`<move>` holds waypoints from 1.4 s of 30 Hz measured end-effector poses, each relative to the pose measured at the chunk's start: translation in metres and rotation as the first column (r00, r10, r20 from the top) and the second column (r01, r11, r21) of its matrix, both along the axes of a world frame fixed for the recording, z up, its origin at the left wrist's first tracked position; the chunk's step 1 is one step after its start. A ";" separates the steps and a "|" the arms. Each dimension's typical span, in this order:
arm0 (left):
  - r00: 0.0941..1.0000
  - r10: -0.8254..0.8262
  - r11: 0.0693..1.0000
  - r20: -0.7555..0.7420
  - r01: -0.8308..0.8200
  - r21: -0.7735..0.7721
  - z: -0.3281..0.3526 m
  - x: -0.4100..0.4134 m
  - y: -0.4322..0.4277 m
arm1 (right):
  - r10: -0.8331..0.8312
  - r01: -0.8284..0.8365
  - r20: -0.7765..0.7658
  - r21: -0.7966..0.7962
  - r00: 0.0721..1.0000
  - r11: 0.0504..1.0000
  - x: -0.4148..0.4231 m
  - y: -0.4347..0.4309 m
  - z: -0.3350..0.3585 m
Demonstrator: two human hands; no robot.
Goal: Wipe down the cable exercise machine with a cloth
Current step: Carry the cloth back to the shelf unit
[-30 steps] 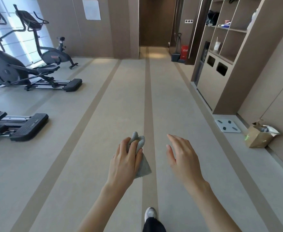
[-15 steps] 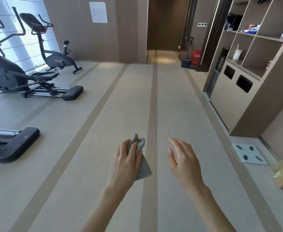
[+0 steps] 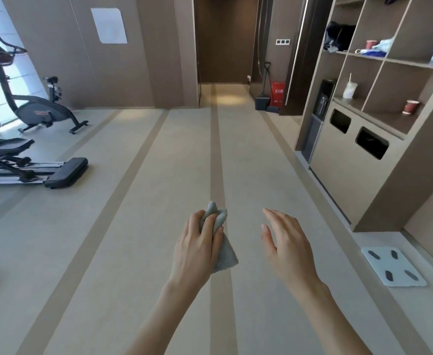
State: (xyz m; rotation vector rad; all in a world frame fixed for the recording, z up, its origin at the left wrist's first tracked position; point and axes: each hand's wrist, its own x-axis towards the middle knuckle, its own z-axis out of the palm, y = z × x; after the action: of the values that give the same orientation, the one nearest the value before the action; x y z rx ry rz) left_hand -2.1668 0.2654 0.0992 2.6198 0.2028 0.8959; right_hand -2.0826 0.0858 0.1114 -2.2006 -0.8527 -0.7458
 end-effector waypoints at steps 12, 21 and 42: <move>0.991 -0.126 0.992 0.033 0.127 -0.018 -0.003 0.311 0.070 | -0.110 0.110 -0.018 -0.006 0.994 0.994 0.293 0.057 -0.014; 0.985 -0.170 0.985 0.001 0.170 -0.038 0.006 0.583 0.079 | -0.156 0.157 0.011 -0.016 0.988 0.988 0.558 0.066 -0.002; 0.925 -0.381 0.925 0.015 0.380 0.016 0.007 1.153 0.103 | -0.342 0.342 0.051 0.014 0.938 0.940 1.085 0.084 -0.003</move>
State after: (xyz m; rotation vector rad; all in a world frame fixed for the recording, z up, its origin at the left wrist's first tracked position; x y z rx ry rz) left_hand -1.0140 0.3686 0.1059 2.5320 -0.3103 0.7815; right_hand -0.9980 0.1703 0.1088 -2.3634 -0.4924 -0.9720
